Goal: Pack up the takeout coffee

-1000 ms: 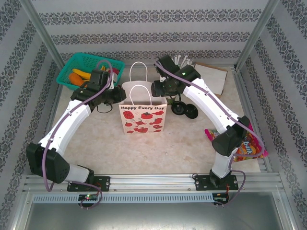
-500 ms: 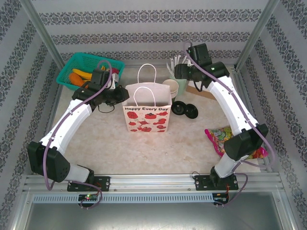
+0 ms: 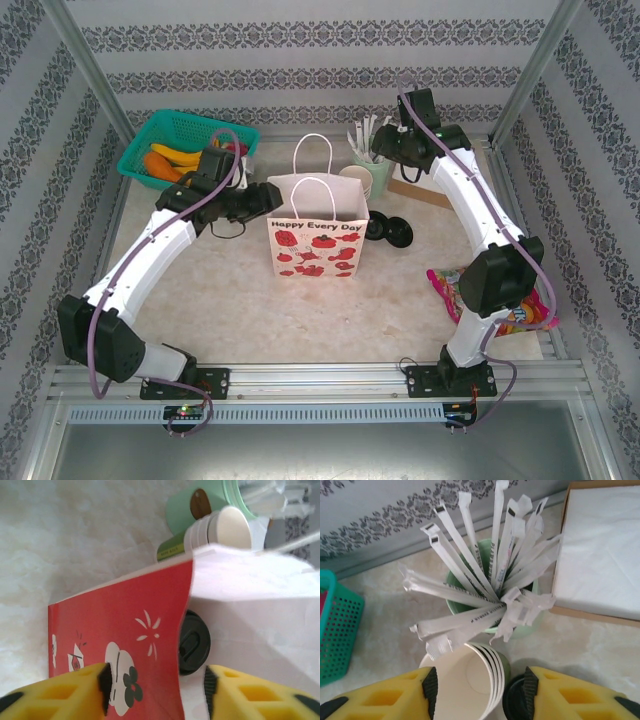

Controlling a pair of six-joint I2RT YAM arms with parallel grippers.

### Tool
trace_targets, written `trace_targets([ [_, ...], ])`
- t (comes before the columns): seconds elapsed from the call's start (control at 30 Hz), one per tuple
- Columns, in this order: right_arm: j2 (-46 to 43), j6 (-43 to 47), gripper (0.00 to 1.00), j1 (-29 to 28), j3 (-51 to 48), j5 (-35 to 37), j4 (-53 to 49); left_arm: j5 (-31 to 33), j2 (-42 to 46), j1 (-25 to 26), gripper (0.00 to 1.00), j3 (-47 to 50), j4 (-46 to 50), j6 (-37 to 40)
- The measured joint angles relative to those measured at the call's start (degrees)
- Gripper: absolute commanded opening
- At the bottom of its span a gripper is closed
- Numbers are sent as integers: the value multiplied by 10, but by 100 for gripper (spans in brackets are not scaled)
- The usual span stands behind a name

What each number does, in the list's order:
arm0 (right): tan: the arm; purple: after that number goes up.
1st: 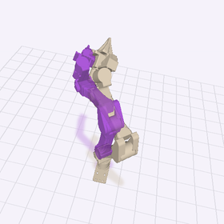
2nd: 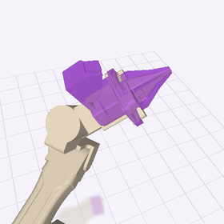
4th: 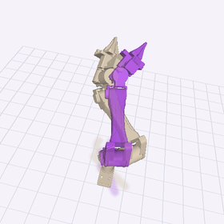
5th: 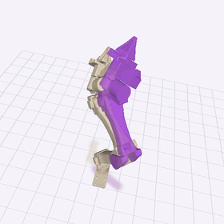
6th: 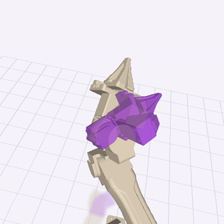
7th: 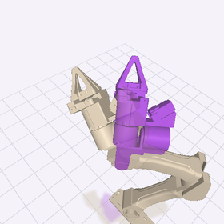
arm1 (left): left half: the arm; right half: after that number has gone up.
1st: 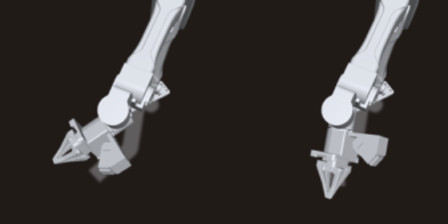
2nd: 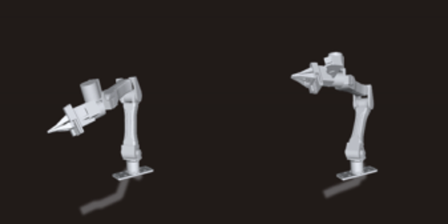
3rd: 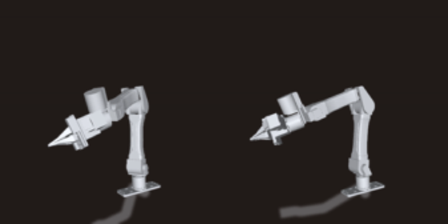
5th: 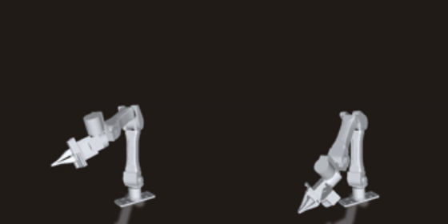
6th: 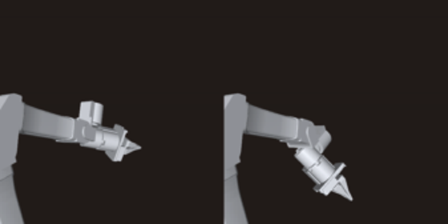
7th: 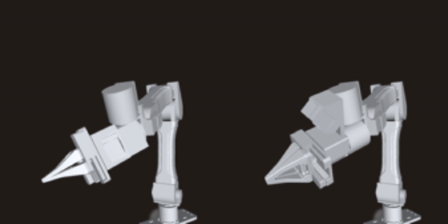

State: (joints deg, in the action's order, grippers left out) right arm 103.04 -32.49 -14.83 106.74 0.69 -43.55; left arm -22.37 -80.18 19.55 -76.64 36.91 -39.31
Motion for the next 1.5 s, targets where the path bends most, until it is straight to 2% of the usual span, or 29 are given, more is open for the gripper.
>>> trace_targets([
  [0.07,2,-14,50,0,-1,1,8,14,13,0,78,5,-1,1],
  [0.17,3,-31,50,0,-12,5,24,21,38,0,88,15,-6,3],
  [0.37,3,-76,50,-1,-62,14,61,28,69,0,100,34,-36,10],
  [0.8,24,-171,45,-8,-99,29,121,44,95,0,100,75,-68,23],
  [1.33,48,-186,38,-8,-99,29,141,54,95,0,100,75,-67,45],
  [1.5,56,-186,32,-8,-99,26,141,62,95,0,100,75,-64,46],
])
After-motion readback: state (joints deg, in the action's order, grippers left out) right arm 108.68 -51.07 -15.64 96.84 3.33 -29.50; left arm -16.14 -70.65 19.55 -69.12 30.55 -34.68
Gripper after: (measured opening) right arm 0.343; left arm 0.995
